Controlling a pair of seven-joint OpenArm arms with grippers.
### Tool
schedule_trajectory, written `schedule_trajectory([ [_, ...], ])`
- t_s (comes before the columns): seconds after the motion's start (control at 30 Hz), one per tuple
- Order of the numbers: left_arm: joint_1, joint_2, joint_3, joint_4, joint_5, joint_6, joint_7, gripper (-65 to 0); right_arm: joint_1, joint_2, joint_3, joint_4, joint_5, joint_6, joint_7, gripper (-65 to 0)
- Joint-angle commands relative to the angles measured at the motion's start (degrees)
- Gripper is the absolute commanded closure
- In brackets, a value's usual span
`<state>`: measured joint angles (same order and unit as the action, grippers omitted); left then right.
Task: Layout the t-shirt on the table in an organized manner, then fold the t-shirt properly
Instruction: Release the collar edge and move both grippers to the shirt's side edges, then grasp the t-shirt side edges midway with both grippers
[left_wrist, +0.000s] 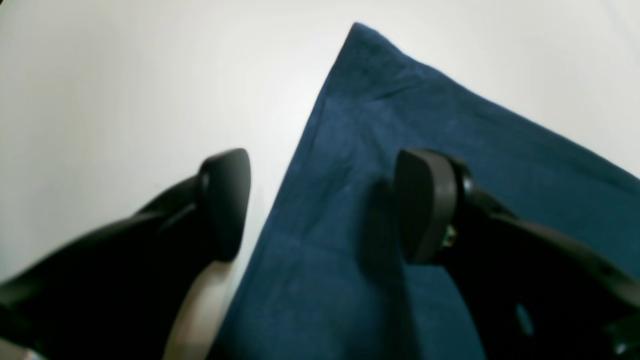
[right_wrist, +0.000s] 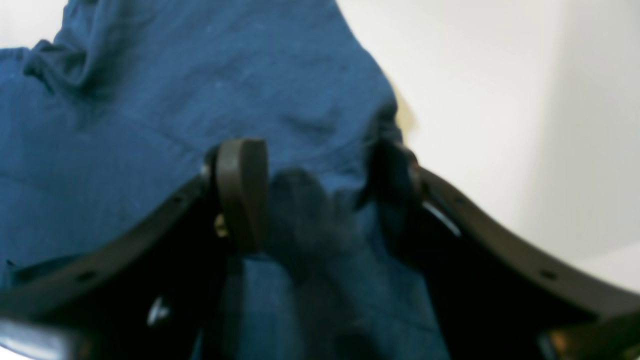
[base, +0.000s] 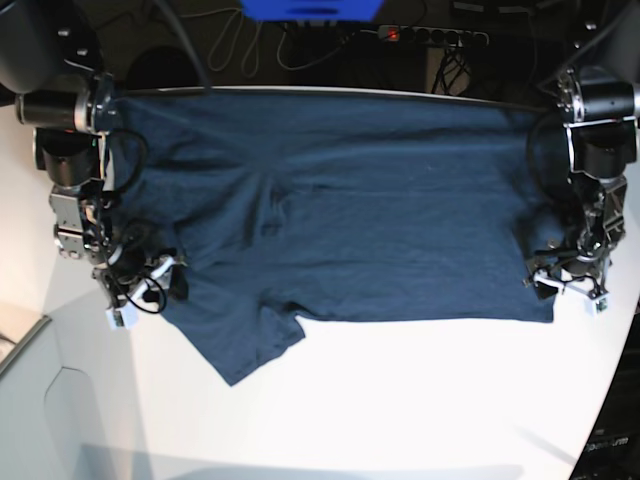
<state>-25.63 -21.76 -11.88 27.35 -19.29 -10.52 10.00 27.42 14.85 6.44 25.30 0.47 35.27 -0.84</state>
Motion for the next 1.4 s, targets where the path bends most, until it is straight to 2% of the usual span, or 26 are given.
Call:
schedule_trajectory([
  [0.0,-1.5,-1.0,0.0,0.6,1.0,-0.2,-1.3,-43.5,0.8,0.4,-0.3,0.1,-0.6,-0.5,-1.8,-33.6],
  [0.17,-1.5,-0.8,-0.2,0.6,5.6,-0.2,-1.3,-43.5,0.8,0.4,-0.4,0.1,-0.6,-8.0,-1.8,-31.8],
  [0.4,-1.7,-0.7,-0.3,0.6,5.9,-0.2,-1.4,-43.5,0.8,0.4,-0.4,0.1,-0.6,-8.3,-1.7,-8.4],
  [0.5,-1.8,-0.7,-0.3,0.6,6.0,-0.2,-1.4,-43.5,0.8,0.4,-0.4,0.1,-0.6,-8.3,-1.7,-0.4],
  [0.77,-1.8,-0.6,-0.1,0.6,6.1,-0.2,-1.3,-42.8,0.8,0.4,-0.4,0.1,-0.6,-8.3,-1.9,0.0],
  [0.83,-1.7,-0.6,-0.1,0.5,6.1,-0.2,-1.3,-38.4,0.8,0.4,-0.4,0.1,-0.6,-8.3,-1.9,0.0],
  [0.97,-1.8,-0.6,-0.1,-1.5,6.1,-0.2,-1.3,-18.2,0.8,0.4,-0.4,0.1,-0.6,-8.3,-2.0,0.0],
  [1.13,-2.1,-0.6,-0.4,-5.2,5.5,-0.3,-1.5,-1.3,0.6,0.4,-0.4,0.1,-0.6,-8.3,-2.0,0.0],
  [1.37,-2.1,-0.6,-0.6,-5.1,5.4,-0.3,-1.5,-0.3,0.6,0.4,-0.4,0.1,-0.6,-8.3,-2.0,0.0],
])
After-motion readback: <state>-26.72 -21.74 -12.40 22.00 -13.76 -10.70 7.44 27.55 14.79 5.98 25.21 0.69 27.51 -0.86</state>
